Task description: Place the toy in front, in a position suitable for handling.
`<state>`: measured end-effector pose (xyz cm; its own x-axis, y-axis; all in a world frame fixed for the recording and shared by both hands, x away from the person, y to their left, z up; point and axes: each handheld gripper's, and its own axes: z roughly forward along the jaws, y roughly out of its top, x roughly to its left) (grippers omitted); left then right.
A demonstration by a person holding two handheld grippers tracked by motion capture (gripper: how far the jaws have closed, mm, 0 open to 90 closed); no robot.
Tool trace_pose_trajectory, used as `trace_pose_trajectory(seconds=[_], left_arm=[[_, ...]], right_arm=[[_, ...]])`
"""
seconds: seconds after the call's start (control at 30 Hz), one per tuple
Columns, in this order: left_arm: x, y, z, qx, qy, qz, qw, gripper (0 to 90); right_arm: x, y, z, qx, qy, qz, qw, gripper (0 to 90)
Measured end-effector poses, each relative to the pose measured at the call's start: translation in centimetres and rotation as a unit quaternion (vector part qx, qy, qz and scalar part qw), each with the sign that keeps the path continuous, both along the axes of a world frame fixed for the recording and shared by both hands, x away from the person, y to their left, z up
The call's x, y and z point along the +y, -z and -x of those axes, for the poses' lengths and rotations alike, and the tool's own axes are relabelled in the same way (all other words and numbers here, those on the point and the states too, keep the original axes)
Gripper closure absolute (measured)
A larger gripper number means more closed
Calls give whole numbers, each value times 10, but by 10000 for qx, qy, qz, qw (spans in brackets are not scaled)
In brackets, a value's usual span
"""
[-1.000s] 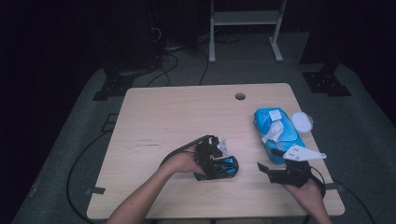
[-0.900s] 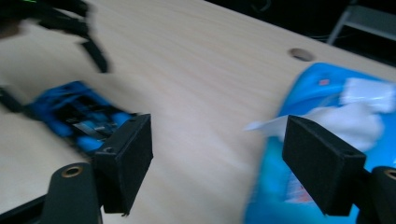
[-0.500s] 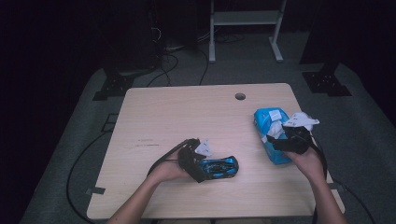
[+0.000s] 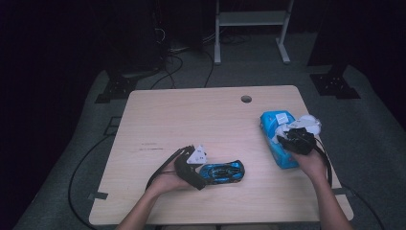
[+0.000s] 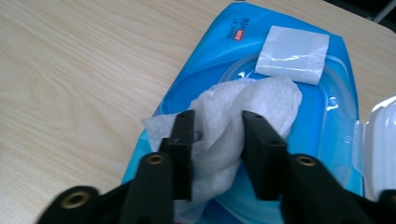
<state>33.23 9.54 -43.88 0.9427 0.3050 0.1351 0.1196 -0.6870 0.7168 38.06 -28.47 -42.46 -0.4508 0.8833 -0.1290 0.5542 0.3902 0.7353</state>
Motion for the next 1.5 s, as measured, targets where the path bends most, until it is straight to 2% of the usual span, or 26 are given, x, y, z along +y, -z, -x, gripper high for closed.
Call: trace_pose_trajectory(seconds=[0.13,0.37,0.47,0.53,0.6,0.63,0.77,0.8,0.83,0.9,0.93,0.97,1.0,1.03,1.13,1.17,1.2,1.23,1.27,1.3,1.33,1.37,1.4,1.43,1.47,1.5], left_arm=[[6,2,1,-6,-49,173,9998,86],[7,7,1,-42,-57,129,9999,77],[8,9,2,-69,-80,166,9998,77],[8,9,2,-92,-101,170,9998,77],[8,9,3,-98,-126,207,9997,77],[9,9,2,-128,-108,163,9997,77],[8,11,2,-119,-106,155,9998,77],[8,11,2,-126,-118,156,9997,77],[7,12,2,-126,-122,169,9997,77],[7,12,2,-152,-111,172,9997,77],[7,12,2,-159,-105,154,9997,77],[6,13,2,-150,-100,140,9997,77],[6,13,3,-149,-101,135,9997,77],[6,13,3,-174,-87,125,9997,77],[7,13,3,-153,-93,175,9997,77],[8,14,2,-144,-90,164,9997,77],[8,14,2,-131,-90,171,9997,77],[8,15,1,-117,-81,158,9998,77],[7,16,1,-98,-79,164,9998,77],[7,16,1,-100,-75,144,9998,77],[7,16,1,-99,-65,126,9999,77],[7,16,1,-99,-62,137,9998,77],[7,16,1,-114,-54,159,9998,77],[7,16,1,-114,-54,159,9998,77],[7,16,1,-106,-50,175,9998,77],[7,16,1,-106,-50,175,9998,77]], right_arm=[[1,-3,2,-54,-33,6,10000,816],[-9,-16,8,-224,-38,-265,9994,854],[-15,-30,17,-469,-87,-464,9978,858],[-15,-47,29,-703,-244,-656,9951,858],[-15,-51,33,-741,-312,-686,9944,859],[-9,-62,47,-888,-560,-806,9912,859],[3,-73,65,-1049,-976,-975,9849,859],[15,-77,79,-1034,-1290,-1117,9799,858],[15,-77,79,-1034,-1290,-1117,9799,858],[38,-75,96,-939,-1789,-1160,9725,857],[38,-75,96,-939,-1789,-1160,9725,857],[46,-72,100,-850,-1940,-1212,9698,857],[55,-68,104,-729,-2124,-1277,9660,857],[68,-62,108,-469,-2354,-1448,9599,857],[76,-58,112,-300,-2513,-1536,9552,857],[80,-57,112,-141,-2618,-1655,9507,855],[87,-53,110,125,-2721,-1604,9487,855],[87,-53,110,125,-2721,-1604,9487,855],[91,-47,102,415,-2732,-1544,9486,853],[91,-47,102,415,-2732,-1544,9486,853],[93,-40,91,680,-2689,-1601,9473,850],[93,-40,91,680,-2689,-1601,9473,850],[95,-32,79,858,-2629,-1553,9484,839],[96,-29,76,911,-2604,-1524,9490,835],[98,-25,71,927,-2569,-1357,9524,825],[98,-25,71,927,-2569,-1357,9524,825]])
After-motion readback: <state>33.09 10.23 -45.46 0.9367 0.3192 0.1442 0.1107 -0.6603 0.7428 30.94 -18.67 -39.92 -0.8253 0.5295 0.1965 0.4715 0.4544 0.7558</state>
